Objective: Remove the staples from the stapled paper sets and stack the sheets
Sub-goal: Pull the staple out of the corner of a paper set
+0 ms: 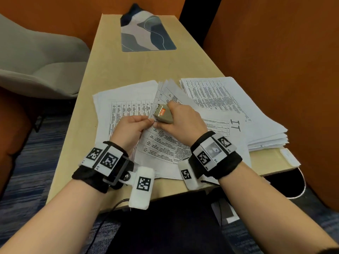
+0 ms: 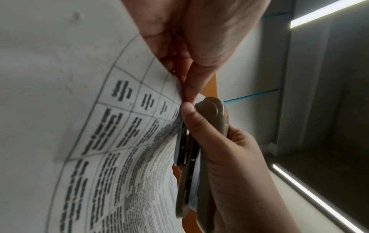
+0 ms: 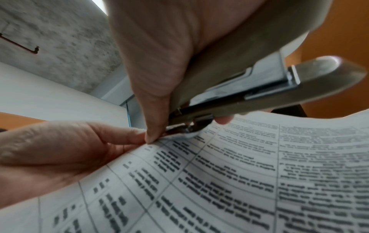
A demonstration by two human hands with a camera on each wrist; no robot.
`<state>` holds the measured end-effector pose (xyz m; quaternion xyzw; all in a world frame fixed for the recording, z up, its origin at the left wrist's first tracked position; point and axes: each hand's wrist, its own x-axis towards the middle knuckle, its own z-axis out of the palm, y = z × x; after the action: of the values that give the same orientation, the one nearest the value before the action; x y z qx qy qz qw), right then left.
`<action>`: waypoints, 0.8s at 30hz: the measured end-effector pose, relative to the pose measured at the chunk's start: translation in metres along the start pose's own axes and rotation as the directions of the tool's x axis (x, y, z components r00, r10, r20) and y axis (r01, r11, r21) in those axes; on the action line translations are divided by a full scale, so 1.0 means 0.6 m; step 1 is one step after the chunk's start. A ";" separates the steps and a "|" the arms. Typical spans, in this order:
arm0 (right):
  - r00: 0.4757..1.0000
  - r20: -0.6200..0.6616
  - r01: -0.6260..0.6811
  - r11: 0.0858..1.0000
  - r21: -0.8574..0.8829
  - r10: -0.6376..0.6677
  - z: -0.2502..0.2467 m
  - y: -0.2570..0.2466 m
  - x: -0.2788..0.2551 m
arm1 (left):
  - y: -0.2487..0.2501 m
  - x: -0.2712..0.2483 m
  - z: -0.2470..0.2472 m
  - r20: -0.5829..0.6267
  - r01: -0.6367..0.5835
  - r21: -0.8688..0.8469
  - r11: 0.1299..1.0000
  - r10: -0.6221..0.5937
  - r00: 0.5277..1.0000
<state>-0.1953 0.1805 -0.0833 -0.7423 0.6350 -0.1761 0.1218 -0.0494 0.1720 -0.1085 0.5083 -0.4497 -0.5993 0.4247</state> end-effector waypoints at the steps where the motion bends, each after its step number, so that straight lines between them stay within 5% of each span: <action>1: 1.000 -0.005 -0.003 1.000 0.000 0.003 0.002 -0.001 -0.001 | -0.001 -0.002 0.000 -0.017 -0.001 0.014 1.000 0.001 1.000; 9: 0.984 -0.095 0.140 0.982 -0.130 -0.153 0.005 -0.010 -0.014 | 0.001 -0.011 0.000 -0.142 0.013 -0.006 1.000 -0.013 0.990; 18: 0.918 -0.196 0.294 0.923 -0.247 -0.344 0.000 -0.014 -0.034 | 0.002 -0.021 0.000 -0.137 0.082 -0.071 0.994 -0.091 0.986; 24: 0.982 -0.124 0.135 0.988 -0.077 -0.144 -0.007 -0.004 -0.033 | 0.001 -0.028 0.001 0.012 0.039 -0.066 0.997 -0.038 0.999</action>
<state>-0.1974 0.2008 -0.0803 -0.7757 0.5935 -0.2101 0.0424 -0.0479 0.1880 -0.1041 0.4991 -0.4221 -0.6247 0.4273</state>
